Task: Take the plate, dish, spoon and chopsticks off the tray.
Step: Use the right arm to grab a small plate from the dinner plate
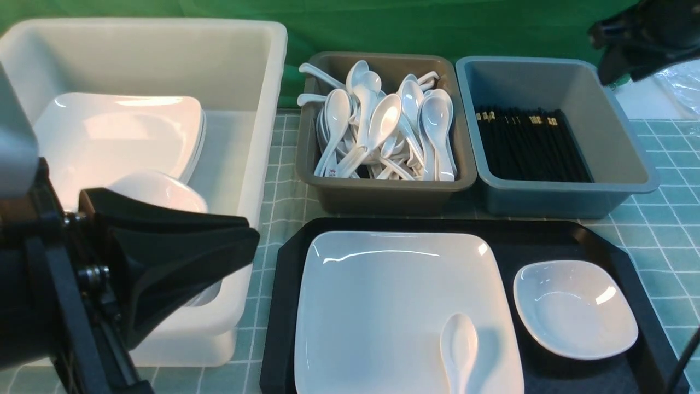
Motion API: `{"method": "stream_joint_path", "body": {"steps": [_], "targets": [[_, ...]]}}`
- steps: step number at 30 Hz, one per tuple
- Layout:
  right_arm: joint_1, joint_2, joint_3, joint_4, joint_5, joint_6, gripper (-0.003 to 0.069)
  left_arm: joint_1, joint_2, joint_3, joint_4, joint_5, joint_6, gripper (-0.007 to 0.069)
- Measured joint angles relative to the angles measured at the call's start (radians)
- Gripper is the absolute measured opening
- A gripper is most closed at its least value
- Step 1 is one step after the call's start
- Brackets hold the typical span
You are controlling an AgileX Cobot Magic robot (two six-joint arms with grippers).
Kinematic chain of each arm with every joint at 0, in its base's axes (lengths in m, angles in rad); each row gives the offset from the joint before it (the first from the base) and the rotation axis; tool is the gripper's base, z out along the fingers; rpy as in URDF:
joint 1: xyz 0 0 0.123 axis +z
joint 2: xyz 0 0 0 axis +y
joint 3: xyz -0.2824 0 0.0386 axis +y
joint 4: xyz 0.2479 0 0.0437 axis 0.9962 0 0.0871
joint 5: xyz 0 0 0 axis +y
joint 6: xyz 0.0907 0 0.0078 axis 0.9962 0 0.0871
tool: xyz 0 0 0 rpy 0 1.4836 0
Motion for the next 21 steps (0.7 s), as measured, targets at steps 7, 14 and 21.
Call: {"method": "stream_joint_path", "body": {"steps": [7,14,21], "targets": [[0.158,-0.243,0.528,0.005,-0.041,-0.09,0.0304,0.0,0.0,0.0,0.034,0.016,0.008,0.0017],[0.277,-0.332,1.032,-0.006,-0.465,-0.211,0.049,0.0,0.0,0.0,0.045,0.019,0.019,0.0017],[0.287,-0.293,1.166,-0.061,-0.712,-0.239,0.0561,0.0,0.0,0.0,0.045,0.019,0.019,0.0017]]}}
